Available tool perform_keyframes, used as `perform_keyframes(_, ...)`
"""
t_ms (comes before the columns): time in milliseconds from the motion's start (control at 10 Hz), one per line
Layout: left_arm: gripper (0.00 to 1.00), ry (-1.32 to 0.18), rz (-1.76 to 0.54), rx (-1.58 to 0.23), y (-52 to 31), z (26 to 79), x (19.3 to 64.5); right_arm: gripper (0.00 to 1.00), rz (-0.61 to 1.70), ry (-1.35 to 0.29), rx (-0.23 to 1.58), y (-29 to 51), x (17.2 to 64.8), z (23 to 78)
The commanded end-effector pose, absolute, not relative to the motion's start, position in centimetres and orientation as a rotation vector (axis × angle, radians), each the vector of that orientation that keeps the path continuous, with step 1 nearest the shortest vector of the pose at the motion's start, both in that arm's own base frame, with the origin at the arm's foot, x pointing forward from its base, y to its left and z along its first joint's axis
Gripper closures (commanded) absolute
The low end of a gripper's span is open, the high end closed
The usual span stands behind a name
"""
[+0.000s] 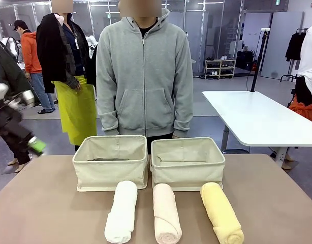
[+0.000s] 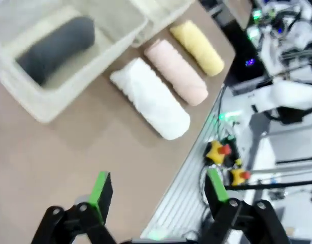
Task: Divide the towels into two baskets.
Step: Pick up one hotel-folded towel from the bottom of the table and place it in the Fabric basket indicated by the person.
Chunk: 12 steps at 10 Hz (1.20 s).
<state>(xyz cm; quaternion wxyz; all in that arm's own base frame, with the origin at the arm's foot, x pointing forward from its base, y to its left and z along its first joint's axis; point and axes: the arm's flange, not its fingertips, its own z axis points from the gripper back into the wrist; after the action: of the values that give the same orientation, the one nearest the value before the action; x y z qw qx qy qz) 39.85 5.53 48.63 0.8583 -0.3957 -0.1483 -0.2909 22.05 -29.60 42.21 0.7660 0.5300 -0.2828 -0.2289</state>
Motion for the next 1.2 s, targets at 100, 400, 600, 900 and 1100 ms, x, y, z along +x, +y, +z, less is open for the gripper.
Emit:
perform_keyframes(100, 0.08, -0.303, -0.343, -0.922, 11.4, 43.7, 35.5, 0.00, -0.497, -0.628, 1.160, -29.5, 21.9, 42.3)
perform_keyframes(400, 0.08, -0.287, -0.210, -1.002, 14.8, 40.0, 35.0, 0.00, -0.497, -0.628, 1.160, -29.5, 21.9, 42.3)
perform_keyframes(600, 0.08, -0.295, -0.243, -0.952, 14.9, 39.9, 34.1, 0.00, -0.497, -0.628, 1.160, -29.5, 21.9, 42.3)
perform_keyframes(900, 0.08, -0.295, -0.243, -0.952, 14.9, 39.9, 34.1, 0.00, -0.497, -0.628, 1.160, -29.5, 21.9, 42.3)
perform_keyframes(1100, 0.08, -0.295, -0.243, -0.952, 14.9, 39.9, 34.1, 0.00, -0.497, -0.628, 1.160, -29.5, 21.9, 42.3)
